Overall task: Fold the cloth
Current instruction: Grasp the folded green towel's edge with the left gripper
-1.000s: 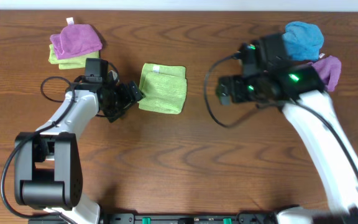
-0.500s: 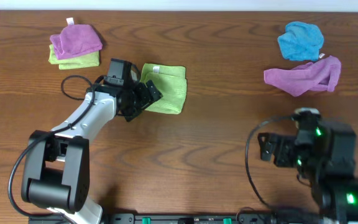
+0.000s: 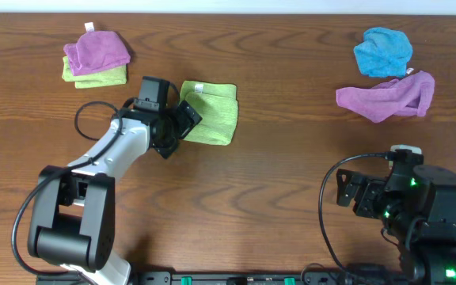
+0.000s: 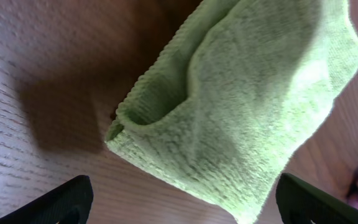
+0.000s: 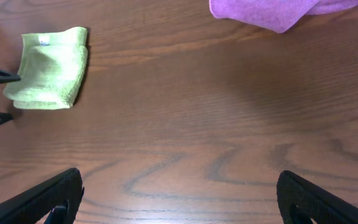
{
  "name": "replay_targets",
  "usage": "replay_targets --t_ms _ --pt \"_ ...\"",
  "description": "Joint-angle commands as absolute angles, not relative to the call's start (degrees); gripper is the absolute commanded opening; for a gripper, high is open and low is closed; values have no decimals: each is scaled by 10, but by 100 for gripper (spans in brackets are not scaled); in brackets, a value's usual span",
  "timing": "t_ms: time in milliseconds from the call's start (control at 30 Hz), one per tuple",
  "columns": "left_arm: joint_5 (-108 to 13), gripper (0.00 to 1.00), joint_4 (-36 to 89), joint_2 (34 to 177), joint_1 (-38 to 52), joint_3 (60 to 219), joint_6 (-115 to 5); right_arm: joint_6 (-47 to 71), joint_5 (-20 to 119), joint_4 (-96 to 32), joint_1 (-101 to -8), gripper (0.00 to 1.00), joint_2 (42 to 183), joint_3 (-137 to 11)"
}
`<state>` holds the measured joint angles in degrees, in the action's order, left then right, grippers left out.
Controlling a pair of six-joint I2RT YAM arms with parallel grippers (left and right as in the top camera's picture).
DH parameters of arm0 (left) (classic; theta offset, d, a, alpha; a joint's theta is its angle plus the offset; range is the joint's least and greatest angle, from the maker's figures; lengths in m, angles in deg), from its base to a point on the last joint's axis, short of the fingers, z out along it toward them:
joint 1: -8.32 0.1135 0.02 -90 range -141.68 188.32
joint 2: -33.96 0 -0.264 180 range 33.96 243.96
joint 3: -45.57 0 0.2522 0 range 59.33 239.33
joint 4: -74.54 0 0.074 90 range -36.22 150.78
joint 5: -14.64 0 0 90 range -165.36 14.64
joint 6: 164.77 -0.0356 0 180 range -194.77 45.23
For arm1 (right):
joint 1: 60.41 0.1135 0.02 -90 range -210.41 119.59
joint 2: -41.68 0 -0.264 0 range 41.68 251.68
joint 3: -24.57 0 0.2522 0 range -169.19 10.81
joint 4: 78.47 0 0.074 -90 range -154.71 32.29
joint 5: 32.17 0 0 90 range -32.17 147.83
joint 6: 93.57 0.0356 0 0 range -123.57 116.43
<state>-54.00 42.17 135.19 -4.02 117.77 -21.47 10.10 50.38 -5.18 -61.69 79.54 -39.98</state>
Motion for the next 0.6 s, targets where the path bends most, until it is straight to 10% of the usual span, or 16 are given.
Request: replay_targets --t_ms 0,567 --pt "-559 95 444 1341 -47 1143 -178 112 512 -51 -620 99 795 -394" --pt "-591 100 568 1369 -81 1109 -102 112 512 -51 -620 99 795 -394"
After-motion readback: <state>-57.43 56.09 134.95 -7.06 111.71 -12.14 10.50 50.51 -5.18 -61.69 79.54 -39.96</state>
